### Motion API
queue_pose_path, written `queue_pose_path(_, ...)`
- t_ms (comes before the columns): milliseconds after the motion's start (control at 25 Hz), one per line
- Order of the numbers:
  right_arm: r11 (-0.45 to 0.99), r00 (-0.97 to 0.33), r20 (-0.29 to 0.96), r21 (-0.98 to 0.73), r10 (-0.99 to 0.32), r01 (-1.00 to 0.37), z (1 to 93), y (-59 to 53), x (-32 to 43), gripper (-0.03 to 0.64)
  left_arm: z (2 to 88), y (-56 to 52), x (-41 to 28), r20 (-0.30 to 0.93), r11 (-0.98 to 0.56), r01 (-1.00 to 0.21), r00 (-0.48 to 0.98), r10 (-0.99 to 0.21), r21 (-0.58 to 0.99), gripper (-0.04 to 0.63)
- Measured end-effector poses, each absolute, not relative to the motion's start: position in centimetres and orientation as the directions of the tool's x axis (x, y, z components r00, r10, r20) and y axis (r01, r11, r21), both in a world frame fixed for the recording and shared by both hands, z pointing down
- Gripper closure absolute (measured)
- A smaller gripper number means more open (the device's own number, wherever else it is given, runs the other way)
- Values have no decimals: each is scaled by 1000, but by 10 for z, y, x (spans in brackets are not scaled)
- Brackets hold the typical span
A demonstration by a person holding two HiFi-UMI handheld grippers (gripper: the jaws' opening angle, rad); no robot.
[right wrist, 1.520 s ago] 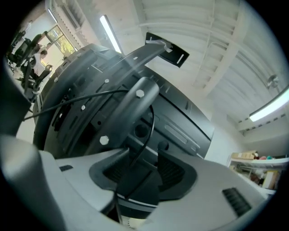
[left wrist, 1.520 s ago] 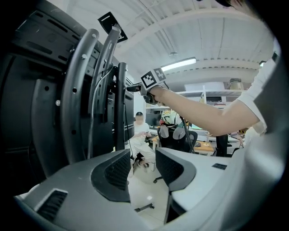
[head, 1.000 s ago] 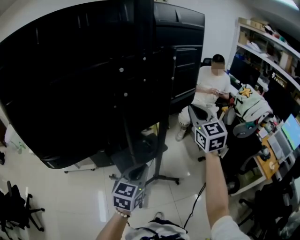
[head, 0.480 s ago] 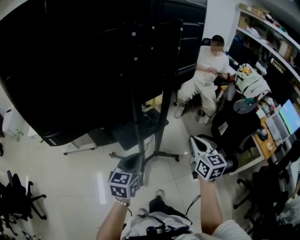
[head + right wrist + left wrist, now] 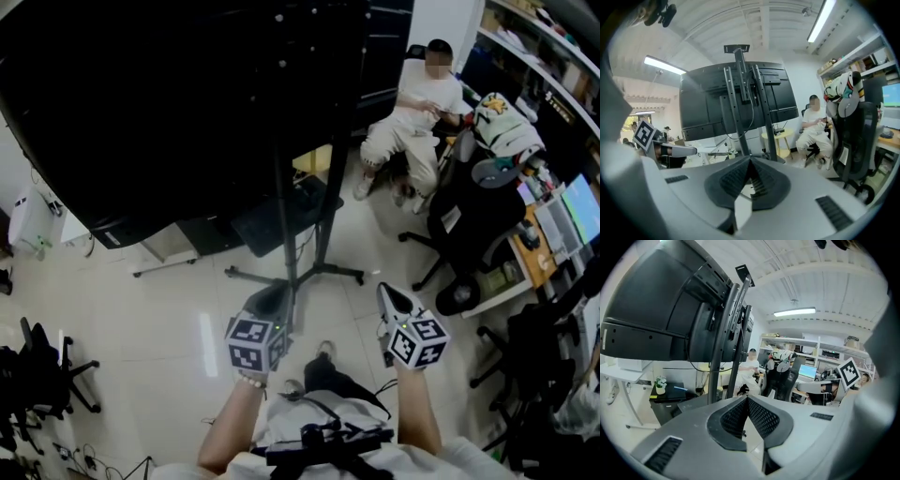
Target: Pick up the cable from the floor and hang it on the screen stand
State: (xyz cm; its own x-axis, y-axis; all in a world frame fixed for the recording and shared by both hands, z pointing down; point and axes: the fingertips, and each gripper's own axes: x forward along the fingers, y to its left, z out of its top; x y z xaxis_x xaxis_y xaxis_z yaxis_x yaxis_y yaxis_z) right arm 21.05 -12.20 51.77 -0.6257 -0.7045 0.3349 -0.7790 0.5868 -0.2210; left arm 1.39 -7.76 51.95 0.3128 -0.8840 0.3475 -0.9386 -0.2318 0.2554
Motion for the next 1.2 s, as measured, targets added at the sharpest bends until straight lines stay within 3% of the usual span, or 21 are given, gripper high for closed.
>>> queue_pose_path(1200, 645, -683, 312, -228, -661, -729, 509, -123, 177, 615, 519, -75, 10, 344, -206, -939, 297, -891, 277, 594)
